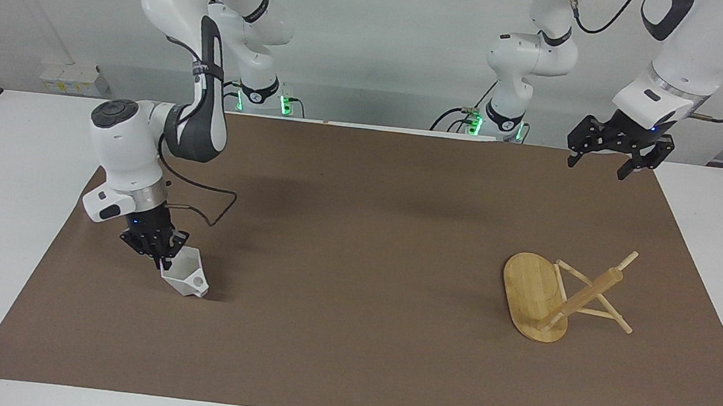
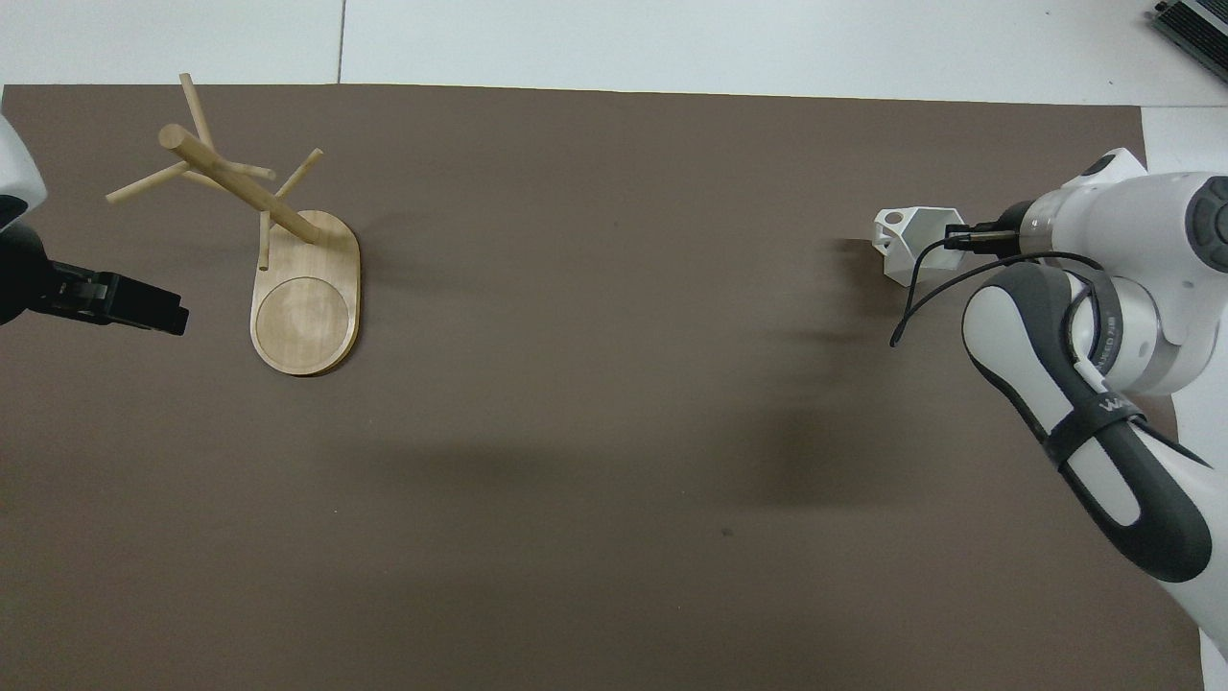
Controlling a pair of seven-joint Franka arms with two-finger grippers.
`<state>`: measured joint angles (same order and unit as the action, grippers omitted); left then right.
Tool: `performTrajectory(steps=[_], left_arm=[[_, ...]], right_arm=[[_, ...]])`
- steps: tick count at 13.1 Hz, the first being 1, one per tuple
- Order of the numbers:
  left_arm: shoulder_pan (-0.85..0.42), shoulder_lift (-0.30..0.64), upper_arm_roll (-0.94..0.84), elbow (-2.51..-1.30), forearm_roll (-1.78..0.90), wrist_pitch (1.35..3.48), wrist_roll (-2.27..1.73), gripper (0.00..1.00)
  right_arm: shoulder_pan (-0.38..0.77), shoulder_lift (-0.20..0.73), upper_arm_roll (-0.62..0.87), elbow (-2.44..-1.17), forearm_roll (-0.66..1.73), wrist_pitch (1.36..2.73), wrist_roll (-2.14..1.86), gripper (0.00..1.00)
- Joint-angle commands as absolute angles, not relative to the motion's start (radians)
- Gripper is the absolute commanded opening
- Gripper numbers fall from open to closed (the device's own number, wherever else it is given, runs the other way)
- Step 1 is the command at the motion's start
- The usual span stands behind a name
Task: Hang cup on rack
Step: 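Lift the cup with the right gripper while the left gripper reaches forward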
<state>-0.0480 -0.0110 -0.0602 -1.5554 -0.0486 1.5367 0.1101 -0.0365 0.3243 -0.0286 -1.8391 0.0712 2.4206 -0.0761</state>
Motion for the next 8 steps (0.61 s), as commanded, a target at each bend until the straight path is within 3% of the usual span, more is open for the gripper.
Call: performTrajectory(steps=[1,4,8], left_arm=[[-0.040,-0.023,-0.067,-1.568,-0.029,1.531,0.110,1.00],[-0.040,-0.023,-0.067,-1.568,-0.029,1.531,0.110,1.00],[-0.052,-0.023,-0.071,-1.568,-0.029,1.531,0.104,1.00]], right_arm=[[-0.043,0.301,-0.020,-1.729,0.151,2.262,-0.064,0.00],[-0.043,0.240,-0.018,-1.674,0.317,2.162,-0.064,0.00],[-0.043,0.216,0.095,-1.640,0.627,2.177,-0.067,0.00]])
